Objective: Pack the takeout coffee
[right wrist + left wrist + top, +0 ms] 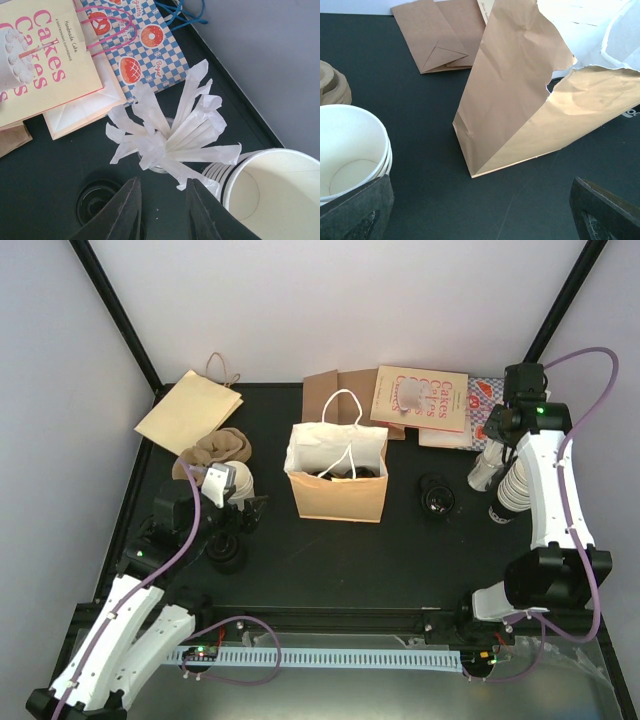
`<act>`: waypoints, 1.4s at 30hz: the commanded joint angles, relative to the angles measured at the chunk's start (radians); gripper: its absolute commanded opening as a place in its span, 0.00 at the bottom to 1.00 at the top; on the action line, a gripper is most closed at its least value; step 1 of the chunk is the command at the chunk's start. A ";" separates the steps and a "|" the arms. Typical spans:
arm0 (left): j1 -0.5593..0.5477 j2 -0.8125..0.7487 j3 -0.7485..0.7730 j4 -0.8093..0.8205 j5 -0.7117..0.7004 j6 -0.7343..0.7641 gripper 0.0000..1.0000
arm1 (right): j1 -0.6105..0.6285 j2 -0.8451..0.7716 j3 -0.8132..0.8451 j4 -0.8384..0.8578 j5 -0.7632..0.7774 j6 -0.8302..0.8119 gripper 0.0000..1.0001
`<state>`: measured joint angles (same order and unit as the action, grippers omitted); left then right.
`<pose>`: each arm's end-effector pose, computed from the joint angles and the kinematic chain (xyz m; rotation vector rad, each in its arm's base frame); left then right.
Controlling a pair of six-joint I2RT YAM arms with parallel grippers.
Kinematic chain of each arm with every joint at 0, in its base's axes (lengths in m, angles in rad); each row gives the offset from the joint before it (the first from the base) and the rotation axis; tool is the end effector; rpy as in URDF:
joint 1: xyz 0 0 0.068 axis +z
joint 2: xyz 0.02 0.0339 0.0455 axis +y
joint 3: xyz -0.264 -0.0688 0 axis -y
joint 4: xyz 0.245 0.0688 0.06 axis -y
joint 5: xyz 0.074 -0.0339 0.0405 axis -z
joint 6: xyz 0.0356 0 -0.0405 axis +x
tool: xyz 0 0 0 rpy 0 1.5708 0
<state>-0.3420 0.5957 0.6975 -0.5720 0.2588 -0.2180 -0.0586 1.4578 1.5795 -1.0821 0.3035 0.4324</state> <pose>0.1248 -0.0541 0.2971 0.2936 2.0589 -0.6108 0.2869 -0.0275 0.3766 0.7186 2.3763 -0.2274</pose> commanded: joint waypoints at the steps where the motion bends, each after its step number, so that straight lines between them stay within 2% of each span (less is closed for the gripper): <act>1: -0.002 -0.005 -0.006 0.040 0.026 0.016 0.99 | -0.008 0.026 0.014 0.025 -0.024 -0.004 0.27; 11: -0.002 0.000 -0.006 0.034 0.016 0.015 0.99 | -0.015 0.077 0.039 0.024 -0.017 0.001 0.26; 26: -0.002 0.003 -0.003 0.023 -0.004 0.014 0.99 | -0.015 0.117 0.060 0.015 0.004 0.009 0.17; 42: -0.002 0.004 0.000 0.015 -0.016 0.014 0.99 | -0.016 0.136 0.047 0.012 0.006 0.019 0.18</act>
<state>-0.3420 0.5980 0.6891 -0.5682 0.2646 -0.2169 -0.0681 1.5772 1.6211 -1.0775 0.2943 0.4305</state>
